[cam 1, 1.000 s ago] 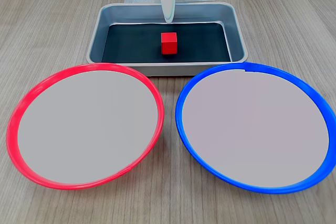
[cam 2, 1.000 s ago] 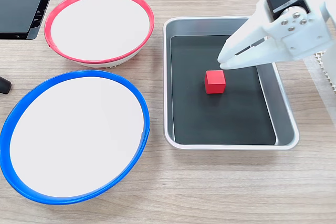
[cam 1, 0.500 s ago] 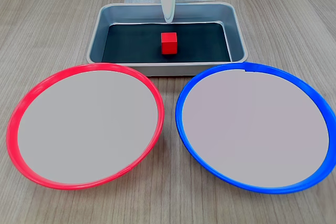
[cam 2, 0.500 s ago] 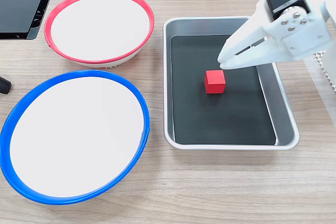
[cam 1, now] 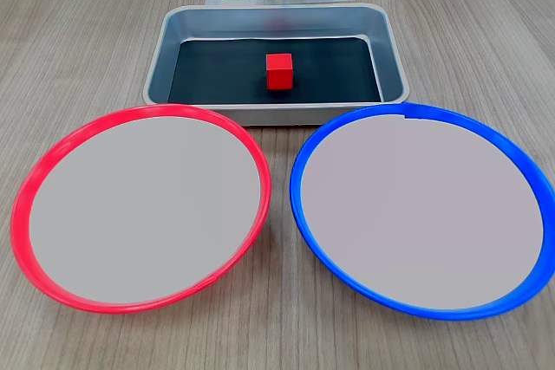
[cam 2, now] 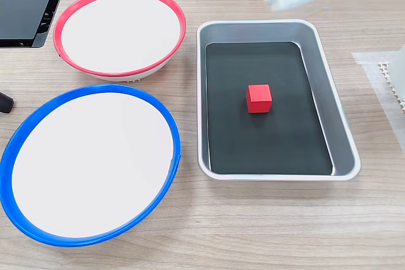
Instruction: Move a red block from tray to red dish
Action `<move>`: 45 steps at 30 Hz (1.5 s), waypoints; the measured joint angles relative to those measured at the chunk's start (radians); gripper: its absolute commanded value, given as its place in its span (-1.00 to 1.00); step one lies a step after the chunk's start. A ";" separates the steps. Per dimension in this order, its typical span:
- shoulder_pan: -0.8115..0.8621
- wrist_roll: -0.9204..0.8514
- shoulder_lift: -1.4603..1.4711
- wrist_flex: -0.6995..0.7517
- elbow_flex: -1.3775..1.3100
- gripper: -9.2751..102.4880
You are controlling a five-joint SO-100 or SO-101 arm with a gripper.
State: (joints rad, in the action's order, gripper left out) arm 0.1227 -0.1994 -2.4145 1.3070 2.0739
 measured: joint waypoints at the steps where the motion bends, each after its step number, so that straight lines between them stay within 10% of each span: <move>1: -0.012 -0.044 0.095 0.051 -0.124 -0.84; 11: -0.100 -0.511 0.647 0.175 -0.655 -0.84; 26: -0.038 -1.594 0.841 0.545 -0.632 -0.32; 45: 0.035 -1.681 0.779 -0.006 -0.133 -0.24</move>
State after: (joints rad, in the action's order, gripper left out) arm 0.1580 -1.8807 -1.6352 1.3008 1.9405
